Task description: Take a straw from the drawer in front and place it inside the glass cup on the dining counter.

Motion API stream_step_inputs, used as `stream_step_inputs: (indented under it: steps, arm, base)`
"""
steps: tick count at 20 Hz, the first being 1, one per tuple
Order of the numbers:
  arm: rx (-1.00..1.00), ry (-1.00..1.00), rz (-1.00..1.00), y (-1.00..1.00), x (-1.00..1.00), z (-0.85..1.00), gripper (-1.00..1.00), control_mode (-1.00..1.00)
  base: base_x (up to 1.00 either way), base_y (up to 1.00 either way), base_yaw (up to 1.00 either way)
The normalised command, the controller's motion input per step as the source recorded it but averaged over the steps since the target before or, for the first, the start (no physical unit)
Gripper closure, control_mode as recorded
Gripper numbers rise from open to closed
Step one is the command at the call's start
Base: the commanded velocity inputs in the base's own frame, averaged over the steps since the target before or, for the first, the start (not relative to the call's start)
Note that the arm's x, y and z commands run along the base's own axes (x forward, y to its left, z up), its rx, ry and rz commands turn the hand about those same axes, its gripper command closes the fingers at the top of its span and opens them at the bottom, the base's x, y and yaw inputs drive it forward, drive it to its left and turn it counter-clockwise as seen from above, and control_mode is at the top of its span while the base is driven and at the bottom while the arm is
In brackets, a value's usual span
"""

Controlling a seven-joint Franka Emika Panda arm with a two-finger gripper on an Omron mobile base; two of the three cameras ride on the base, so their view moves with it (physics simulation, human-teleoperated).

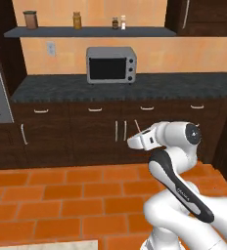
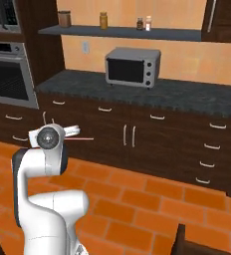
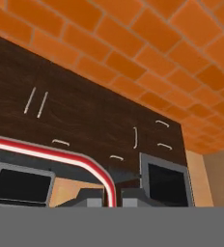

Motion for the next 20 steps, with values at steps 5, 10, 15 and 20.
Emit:
stream_step_inputs:
  steps: [5, 10, 15, 20]
  arm:
    - [0.00, 0.00, 0.00, 0.00, 0.00, 0.00, 1.00, 1.00]
    - [0.00, 0.00, 0.00, 0.00, 0.00, 0.00, 1.00, 1.00]
    - [0.00, 0.00, 0.00, 0.00, 0.00, 0.00, 1.00, 1.00]
    - [0.00, 0.00, 0.00, 0.00, 0.00, 0.00, 1.00, 1.00]
  base:
    - [0.77, 0.10, 0.22]
    - [0.12, 0.58, 0.41]
    - [0.38, 0.55, 0.35]
    - [0.86, 0.43, 0.26]
